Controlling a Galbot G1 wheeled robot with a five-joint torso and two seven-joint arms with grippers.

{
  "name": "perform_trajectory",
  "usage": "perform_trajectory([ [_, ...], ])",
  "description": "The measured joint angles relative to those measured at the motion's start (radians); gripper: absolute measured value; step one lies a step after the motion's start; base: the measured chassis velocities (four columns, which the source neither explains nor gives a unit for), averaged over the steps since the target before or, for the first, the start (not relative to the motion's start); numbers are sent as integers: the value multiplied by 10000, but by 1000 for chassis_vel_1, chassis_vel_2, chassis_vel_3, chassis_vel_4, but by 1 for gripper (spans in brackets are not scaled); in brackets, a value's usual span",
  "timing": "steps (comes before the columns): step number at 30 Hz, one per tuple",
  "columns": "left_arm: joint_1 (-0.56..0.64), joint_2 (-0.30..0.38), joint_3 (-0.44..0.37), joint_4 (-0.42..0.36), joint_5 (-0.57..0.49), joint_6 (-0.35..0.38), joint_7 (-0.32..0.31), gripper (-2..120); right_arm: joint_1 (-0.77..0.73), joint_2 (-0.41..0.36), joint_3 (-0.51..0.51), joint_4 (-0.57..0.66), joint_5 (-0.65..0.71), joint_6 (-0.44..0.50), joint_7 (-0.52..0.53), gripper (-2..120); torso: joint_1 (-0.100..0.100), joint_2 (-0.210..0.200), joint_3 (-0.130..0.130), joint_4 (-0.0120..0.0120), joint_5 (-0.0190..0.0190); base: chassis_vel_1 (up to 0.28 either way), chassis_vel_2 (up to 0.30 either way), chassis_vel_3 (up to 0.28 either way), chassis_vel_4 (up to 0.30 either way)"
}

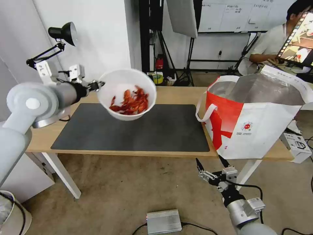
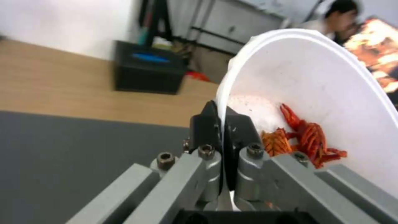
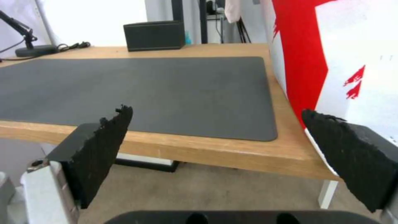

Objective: Pick up the trash from the table and place it into the takeout bag.

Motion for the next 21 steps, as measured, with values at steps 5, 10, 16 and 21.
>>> perform_trajectory([
  [5, -531, -480, 371, -34, -309, -136, -94, 0, 0, 0, 0, 0, 0, 0, -1, 100, 0, 0, 0, 1, 0, 0, 0, 0, 0],
  [10, -956, -870, 763, 112, -351, -222, -96, 0, 0, 0, 0, 0, 0, 0, -1, 100, 0, 0, 0, 1, -1, 0, 0, 0, 0],
  [16, -1775, -1574, 1689, 547, -321, -306, -101, 0, -1, 0, 0, 0, 0, 0, 0, 100, 0, -1, 1, 1, -1, 0, 0, 0, 0],
  [21, -2289, -2183, 2188, 952, -254, -342, -143, 0, 0, 0, 0, 0, 0, 0, -1, 100, 0, 0, 1, 1, -1, 0, 0, 0, 0],
])
